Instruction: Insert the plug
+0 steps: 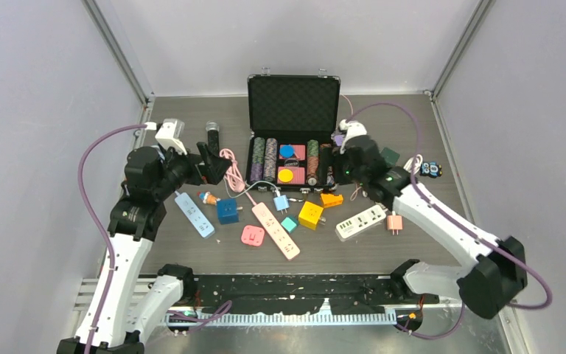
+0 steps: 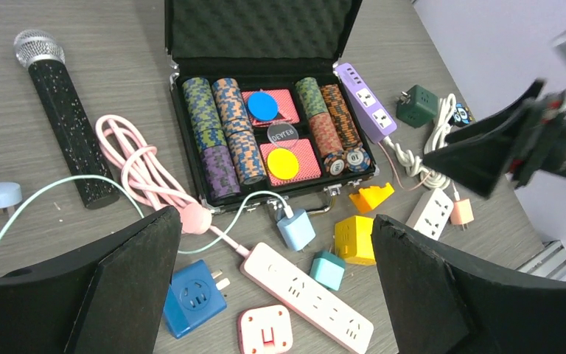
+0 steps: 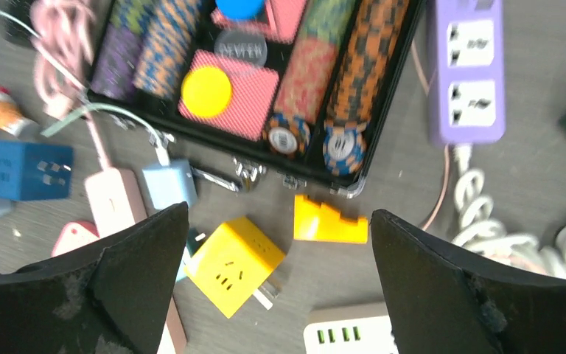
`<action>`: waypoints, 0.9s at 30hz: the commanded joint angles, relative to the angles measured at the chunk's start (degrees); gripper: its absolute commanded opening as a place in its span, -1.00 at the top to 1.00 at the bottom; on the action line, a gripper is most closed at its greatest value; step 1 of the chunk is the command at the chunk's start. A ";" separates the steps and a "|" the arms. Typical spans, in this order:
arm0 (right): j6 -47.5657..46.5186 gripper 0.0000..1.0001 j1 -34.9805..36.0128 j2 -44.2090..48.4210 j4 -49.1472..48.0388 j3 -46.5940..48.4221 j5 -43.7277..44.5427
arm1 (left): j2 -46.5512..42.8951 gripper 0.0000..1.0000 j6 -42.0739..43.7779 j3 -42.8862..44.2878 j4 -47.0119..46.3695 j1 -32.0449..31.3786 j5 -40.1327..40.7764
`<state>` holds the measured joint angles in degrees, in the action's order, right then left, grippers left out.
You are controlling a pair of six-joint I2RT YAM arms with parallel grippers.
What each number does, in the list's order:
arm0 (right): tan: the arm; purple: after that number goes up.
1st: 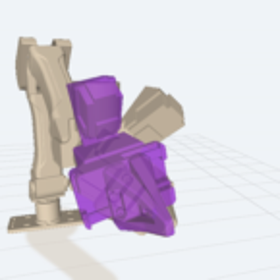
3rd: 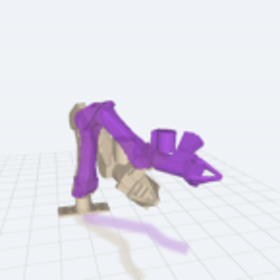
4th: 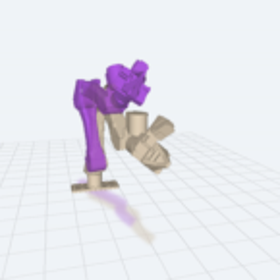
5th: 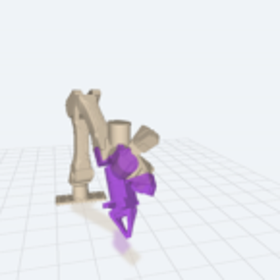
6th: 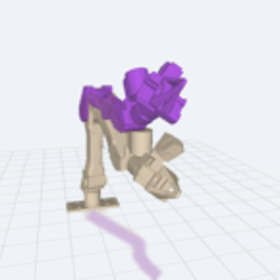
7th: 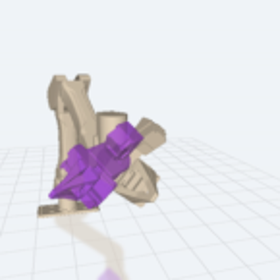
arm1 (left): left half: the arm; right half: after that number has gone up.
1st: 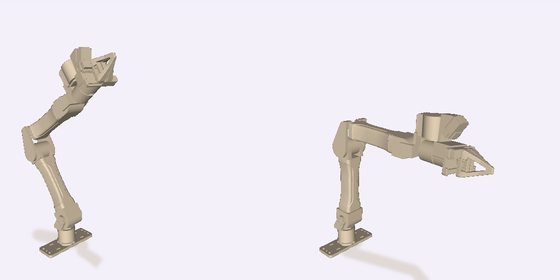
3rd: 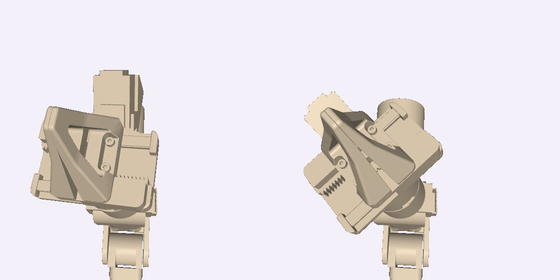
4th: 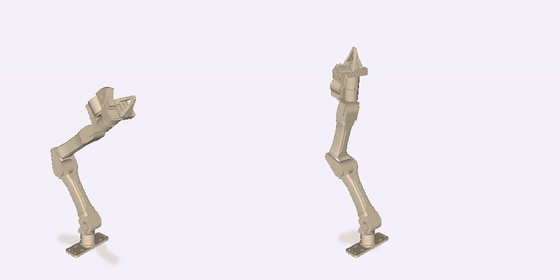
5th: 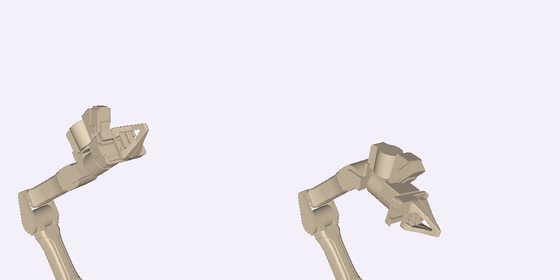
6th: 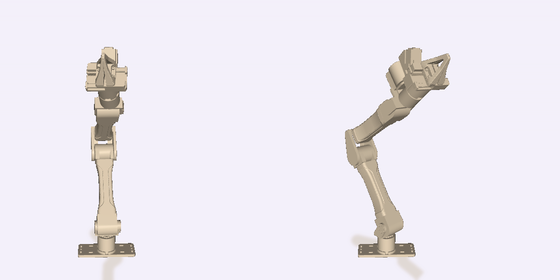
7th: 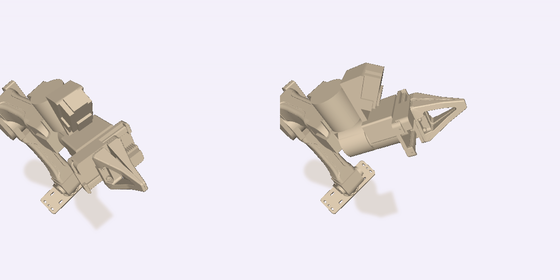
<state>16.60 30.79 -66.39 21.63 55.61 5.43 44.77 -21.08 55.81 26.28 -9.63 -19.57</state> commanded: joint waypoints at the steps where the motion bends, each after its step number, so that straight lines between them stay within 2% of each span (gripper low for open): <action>1: 10.35 -0.95 6.13 -6.39 6.48 1.86 14.81 | 0.07 -0.99 -1.85 -0.28 -3.81 0.31 0.58; 6: 14.48 -0.99 12.18 -11.35 7.83 2.34 17.08 | -0.06 -0.99 -1.68 -0.95 -3.48 0.31 1.82; 13: 22.55 -0.98 15.63 -16.54 6.44 2.13 15.02 | -0.89 -0.99 -2.03 -2.76 -3.22 0.31 4.46; 19: 35.19 -0.93 18.19 -23.02 14.19 5.67 19.61 | -1.29 -0.99 -2.08 -3.34 -2.60 0.31 5.77; 27: 44.96 -0.89 21.92 -28.00 21.44 9.51 23.40 | -2.24 -0.99 -1.86 -4.43 -0.90 0.31 8.37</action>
<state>53.43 51.75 -93.06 37.85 60.90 24.32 43.70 -22.57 52.03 26.00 -9.63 -13.15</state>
